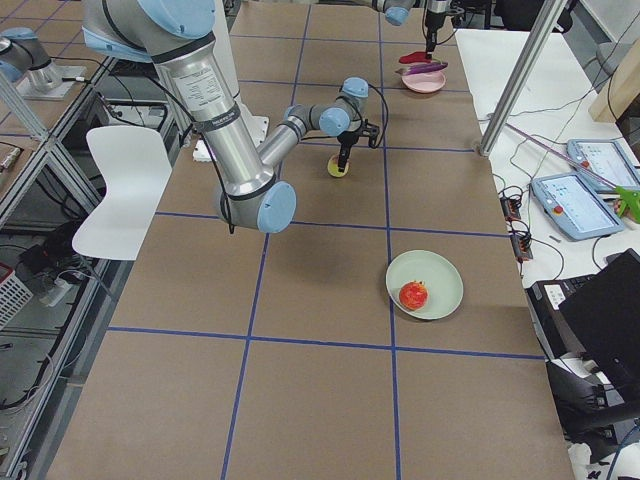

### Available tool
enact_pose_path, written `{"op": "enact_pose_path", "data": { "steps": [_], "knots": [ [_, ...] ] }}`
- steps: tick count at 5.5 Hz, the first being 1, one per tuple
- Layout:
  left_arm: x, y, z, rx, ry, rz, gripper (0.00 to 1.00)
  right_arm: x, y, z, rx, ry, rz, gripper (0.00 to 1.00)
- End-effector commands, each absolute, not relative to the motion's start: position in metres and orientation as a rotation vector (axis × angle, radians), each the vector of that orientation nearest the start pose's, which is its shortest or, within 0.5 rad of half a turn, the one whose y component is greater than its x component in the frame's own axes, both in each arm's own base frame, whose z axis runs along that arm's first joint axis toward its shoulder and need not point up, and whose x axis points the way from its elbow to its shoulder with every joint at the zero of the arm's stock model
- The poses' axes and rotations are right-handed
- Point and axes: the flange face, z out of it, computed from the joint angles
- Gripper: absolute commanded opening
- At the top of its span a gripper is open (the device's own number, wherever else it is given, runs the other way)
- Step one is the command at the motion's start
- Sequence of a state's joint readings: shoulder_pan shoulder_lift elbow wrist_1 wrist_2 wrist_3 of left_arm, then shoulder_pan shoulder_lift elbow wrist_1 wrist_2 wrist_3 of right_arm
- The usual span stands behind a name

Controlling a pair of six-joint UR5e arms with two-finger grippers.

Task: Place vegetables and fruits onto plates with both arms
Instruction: 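Grasp the pink-yellow peach with right gripper while left gripper holds chili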

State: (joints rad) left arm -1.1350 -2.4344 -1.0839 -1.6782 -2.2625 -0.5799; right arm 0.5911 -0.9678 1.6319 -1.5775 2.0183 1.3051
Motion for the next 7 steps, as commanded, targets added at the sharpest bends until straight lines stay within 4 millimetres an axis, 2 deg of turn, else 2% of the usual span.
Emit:
{"op": "enact_pose_path", "data": {
  "steps": [1,2,4,7],
  "knots": [
    [0.28,-0.765,0.317,0.074,0.814,0.03,0.0,-0.507,-0.449,0.26,-0.114,-0.807,0.164,0.0],
    [0.283,-0.768,0.328,0.053,0.804,0.016,0.0,-0.495,-0.447,0.252,-0.108,-0.813,0.17,0.0],
    [0.291,-0.78,0.357,0.06,0.814,-0.017,0.0,-0.458,-0.452,0.225,-0.071,-0.837,0.203,0.0],
    [0.293,-0.812,0.39,0.183,0.717,-0.147,0.0,-0.436,-0.463,0.218,-0.031,-0.854,0.231,0.0]
  ]
}}
